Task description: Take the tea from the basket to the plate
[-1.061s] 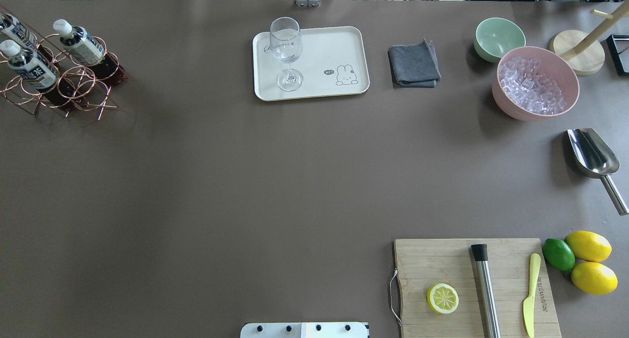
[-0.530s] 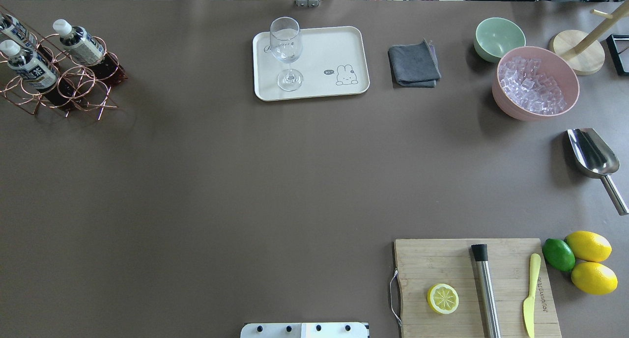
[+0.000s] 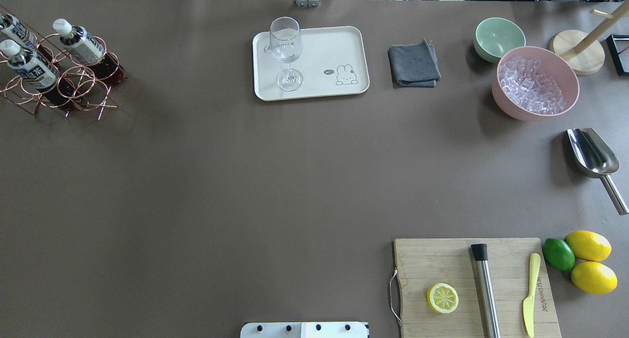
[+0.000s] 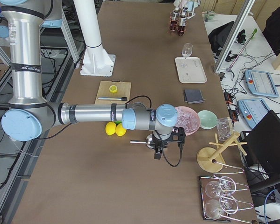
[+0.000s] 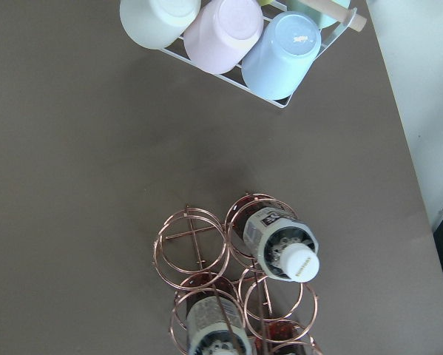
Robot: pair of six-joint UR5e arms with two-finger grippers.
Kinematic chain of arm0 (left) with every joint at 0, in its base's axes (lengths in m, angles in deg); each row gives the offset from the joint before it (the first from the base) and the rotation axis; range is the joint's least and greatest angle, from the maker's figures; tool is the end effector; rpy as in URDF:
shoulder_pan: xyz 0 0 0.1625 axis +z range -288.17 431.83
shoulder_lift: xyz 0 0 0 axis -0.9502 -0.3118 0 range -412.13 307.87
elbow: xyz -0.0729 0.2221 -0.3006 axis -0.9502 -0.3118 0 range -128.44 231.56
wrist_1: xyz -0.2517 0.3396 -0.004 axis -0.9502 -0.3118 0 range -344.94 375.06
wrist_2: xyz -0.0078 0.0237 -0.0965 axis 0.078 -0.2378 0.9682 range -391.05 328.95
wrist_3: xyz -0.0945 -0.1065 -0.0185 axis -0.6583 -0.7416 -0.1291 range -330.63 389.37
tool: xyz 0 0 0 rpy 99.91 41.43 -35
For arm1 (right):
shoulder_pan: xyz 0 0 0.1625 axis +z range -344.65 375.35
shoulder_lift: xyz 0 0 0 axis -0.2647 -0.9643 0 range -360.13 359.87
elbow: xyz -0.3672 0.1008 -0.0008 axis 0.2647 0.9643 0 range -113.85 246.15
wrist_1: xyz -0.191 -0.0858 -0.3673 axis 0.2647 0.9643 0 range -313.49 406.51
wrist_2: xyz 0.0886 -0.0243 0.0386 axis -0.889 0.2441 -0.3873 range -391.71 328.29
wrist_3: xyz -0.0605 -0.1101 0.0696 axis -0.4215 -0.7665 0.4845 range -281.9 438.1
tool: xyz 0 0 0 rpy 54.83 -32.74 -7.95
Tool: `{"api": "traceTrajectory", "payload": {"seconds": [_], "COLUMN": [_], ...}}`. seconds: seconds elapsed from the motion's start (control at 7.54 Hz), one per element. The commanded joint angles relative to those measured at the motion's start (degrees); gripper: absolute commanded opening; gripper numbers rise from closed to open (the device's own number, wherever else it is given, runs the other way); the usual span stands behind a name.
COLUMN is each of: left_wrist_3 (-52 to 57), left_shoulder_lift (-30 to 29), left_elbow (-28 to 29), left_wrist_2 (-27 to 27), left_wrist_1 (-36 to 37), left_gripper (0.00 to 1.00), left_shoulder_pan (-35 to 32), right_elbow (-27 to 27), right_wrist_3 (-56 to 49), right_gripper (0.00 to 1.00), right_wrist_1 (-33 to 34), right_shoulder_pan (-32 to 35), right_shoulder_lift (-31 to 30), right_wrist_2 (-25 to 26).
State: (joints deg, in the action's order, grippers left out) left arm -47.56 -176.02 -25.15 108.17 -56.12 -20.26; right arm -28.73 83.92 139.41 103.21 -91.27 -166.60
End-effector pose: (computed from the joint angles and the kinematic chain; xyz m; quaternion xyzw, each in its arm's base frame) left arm -0.0498 -0.6890 0.4281 -0.2418 0.3393 -0.5734 0.7054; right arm 0.0134 -0.4948 0.6174 -0.0198 -0.3814 0.0270 0.9238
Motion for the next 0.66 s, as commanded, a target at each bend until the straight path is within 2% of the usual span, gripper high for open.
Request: {"api": "traceTrajectory", "payload": {"seconds": [0.0,0.13,0.53], "left_wrist_3": [-16.4,-20.7,-24.6], "left_shoulder_lift": [-1.0,-0.7,-0.5], "left_elbow": [1.0,0.9,1.0], "left_wrist_2": [0.1,0.0,0.1], "left_wrist_1": [-4.0,-4.7,-5.1], "left_gripper": [0.98,0.98,0.98], "left_shoulder_pan": [3.0,4.4,6.7], "right_elbow": [-0.6,-0.6,-0.5], "right_wrist_3": [0.0,0.0,0.0], "right_gripper": [1.0,1.0,1.0], "right_wrist_1": [0.0,0.0,0.0], "right_shoulder_pan": [-1.1,-1.5,-1.8], "right_shoulder_lift": [0.0,0.0,0.0], "right_wrist_2": [0.2,0.2,0.4]}}
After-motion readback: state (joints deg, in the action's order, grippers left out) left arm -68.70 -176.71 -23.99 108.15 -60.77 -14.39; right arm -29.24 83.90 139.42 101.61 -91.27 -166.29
